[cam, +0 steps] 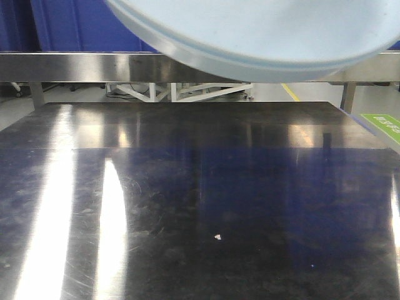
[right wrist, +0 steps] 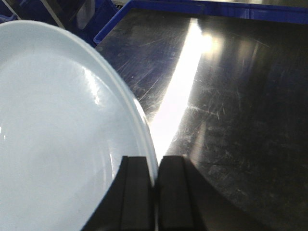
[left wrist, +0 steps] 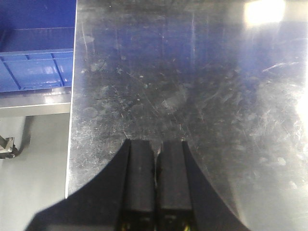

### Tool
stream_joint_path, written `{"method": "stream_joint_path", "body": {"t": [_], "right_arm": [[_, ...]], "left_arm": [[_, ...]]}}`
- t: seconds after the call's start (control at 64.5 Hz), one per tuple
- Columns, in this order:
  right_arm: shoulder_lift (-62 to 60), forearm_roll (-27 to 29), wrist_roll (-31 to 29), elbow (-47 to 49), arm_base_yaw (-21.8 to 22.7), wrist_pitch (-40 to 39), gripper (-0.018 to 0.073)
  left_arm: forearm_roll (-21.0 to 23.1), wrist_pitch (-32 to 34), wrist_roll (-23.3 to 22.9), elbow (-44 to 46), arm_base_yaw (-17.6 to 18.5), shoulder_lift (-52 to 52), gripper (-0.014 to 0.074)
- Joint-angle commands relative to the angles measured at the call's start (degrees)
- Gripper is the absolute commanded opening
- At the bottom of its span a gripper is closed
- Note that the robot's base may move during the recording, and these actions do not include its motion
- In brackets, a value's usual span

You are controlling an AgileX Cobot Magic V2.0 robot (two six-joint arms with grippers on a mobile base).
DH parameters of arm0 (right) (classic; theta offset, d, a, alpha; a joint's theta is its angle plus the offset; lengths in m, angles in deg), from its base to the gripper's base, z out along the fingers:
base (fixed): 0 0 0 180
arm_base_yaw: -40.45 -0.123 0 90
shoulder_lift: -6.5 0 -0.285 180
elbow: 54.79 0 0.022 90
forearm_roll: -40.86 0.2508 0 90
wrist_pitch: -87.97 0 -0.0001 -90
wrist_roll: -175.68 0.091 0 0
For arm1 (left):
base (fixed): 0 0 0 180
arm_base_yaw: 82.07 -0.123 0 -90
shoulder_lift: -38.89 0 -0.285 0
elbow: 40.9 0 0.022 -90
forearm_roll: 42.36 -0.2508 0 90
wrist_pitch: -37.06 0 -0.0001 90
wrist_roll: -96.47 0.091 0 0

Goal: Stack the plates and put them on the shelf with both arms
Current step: 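Hold the plate stack raised in the right gripper while driving to the shelf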

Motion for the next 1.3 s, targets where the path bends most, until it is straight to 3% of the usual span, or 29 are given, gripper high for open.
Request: {"method": "stream_joint_path", "body": {"t": [0.0,1.287], "right_arm": [[-0.74,2.01,-0.35,1.69,0.13,-4.56,0.0056],[-0.74,2.01,-0.35,1.69,0.13,-4.56,0.0056]], "left_arm": [[0.82,4.2,-0.33,1.58,-0.13,0.22,0.0085],[0.82,4.2,-0.33,1.58,-0.13,0.22,0.0085]]}}
